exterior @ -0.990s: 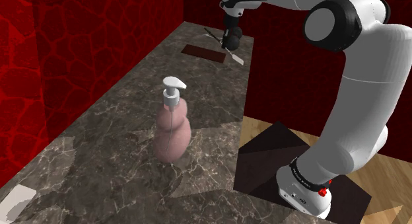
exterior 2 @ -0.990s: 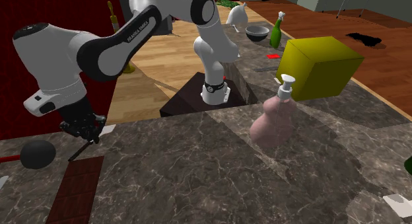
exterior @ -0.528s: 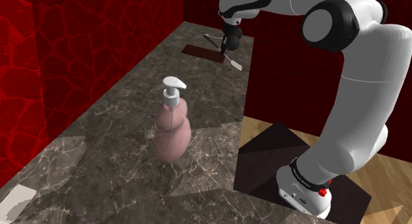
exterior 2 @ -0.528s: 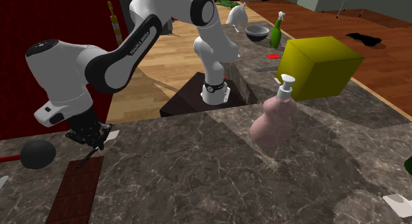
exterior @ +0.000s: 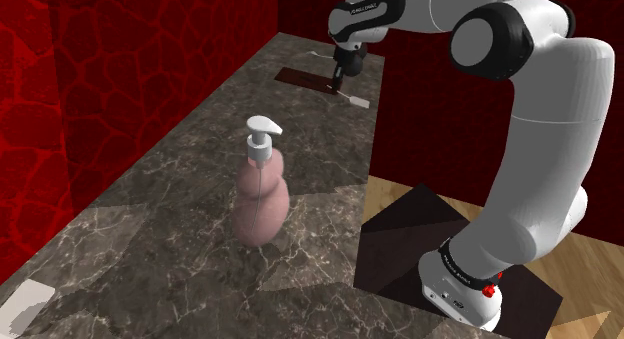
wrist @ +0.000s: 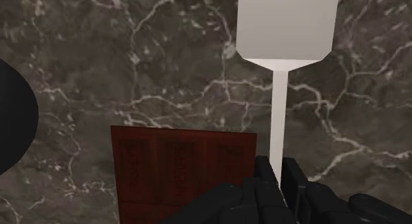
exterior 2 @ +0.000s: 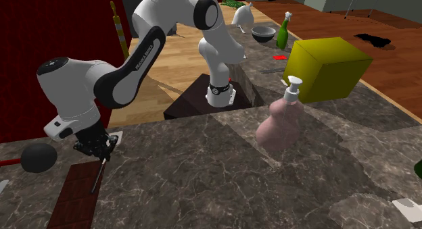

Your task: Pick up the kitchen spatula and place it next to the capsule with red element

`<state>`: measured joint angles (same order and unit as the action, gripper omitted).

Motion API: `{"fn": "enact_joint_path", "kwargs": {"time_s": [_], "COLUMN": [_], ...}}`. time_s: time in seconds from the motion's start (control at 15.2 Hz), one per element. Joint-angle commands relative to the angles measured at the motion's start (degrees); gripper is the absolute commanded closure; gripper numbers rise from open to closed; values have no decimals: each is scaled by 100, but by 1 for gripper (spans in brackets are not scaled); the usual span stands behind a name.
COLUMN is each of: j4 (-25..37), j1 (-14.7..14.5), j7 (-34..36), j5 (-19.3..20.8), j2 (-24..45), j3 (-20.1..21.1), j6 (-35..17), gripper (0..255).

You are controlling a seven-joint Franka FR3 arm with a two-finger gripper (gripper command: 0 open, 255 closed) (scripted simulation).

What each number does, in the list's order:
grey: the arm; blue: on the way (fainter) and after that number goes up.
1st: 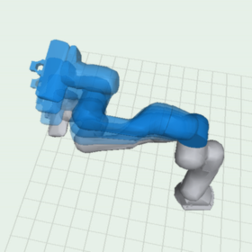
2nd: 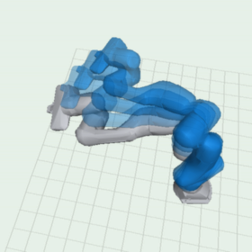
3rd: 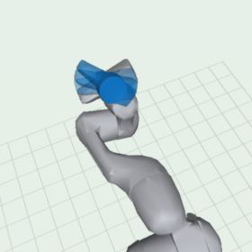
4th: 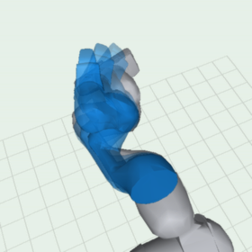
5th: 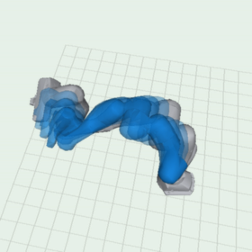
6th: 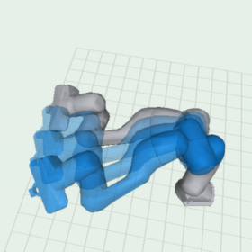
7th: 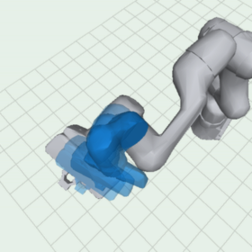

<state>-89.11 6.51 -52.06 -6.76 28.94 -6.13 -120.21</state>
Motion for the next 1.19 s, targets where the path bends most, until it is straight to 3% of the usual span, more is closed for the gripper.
{"fn": "enact_joint_path", "kwargs": {"time_s": [0.0, 0.53, 0.59, 0.92, 1.12], "j4": [-95, -95, -95, -95, 132], "j1": [6, 6, 6, 6, 12], "j7": [-21, -21, -21, -21, 5], "j5": [-11, -11, -11, -11, 30], "j2": [30, 30, 30, 30, -204], "j3": [3, 3, 3, 3, -22], "j6": [-126, -125, -125, -125, 333], "gripper": [255, 255, 0, 0, 0]}}
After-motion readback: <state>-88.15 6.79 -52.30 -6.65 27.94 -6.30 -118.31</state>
